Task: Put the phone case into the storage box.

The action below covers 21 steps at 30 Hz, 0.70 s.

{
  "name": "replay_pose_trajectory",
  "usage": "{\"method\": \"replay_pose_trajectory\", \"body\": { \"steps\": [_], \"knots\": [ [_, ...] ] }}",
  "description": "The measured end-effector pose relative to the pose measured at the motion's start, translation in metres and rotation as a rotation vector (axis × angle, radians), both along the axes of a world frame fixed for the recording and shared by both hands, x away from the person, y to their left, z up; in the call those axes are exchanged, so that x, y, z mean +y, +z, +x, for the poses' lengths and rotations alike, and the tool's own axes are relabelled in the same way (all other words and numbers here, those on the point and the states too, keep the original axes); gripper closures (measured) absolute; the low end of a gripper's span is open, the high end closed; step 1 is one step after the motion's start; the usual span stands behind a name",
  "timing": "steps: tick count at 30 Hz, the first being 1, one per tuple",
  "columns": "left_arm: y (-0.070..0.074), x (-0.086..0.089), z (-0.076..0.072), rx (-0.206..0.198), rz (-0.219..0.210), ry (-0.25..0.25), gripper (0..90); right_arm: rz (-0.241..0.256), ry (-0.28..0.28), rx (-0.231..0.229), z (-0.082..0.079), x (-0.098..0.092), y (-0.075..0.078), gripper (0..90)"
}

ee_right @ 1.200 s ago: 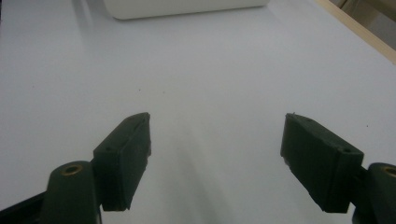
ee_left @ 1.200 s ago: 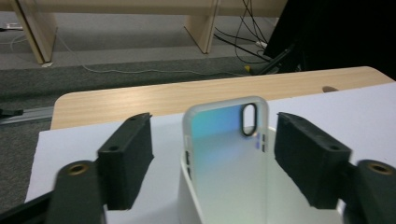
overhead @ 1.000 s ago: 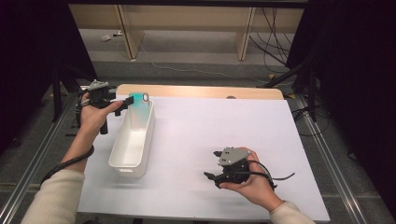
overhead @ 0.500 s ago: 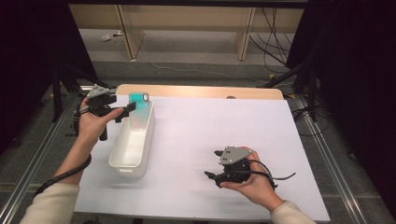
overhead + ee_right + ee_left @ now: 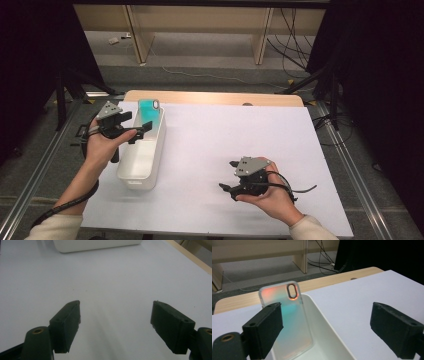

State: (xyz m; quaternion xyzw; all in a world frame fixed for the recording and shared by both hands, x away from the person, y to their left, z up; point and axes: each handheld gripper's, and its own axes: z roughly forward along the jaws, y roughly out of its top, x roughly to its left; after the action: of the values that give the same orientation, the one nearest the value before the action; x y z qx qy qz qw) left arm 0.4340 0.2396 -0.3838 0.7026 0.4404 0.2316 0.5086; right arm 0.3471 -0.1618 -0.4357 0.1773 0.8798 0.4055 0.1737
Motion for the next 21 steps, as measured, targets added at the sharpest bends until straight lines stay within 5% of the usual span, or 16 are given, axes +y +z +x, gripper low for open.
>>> {"method": "replay_pose_trajectory", "body": {
  "steps": [21],
  "knots": [
    [-0.009, -0.045, -0.039, -0.012, 0.005, -0.158, 10.3, 0.006, -0.004, -0.008, 0.0, -0.001, 0.001, 25.2]
  ]
}}
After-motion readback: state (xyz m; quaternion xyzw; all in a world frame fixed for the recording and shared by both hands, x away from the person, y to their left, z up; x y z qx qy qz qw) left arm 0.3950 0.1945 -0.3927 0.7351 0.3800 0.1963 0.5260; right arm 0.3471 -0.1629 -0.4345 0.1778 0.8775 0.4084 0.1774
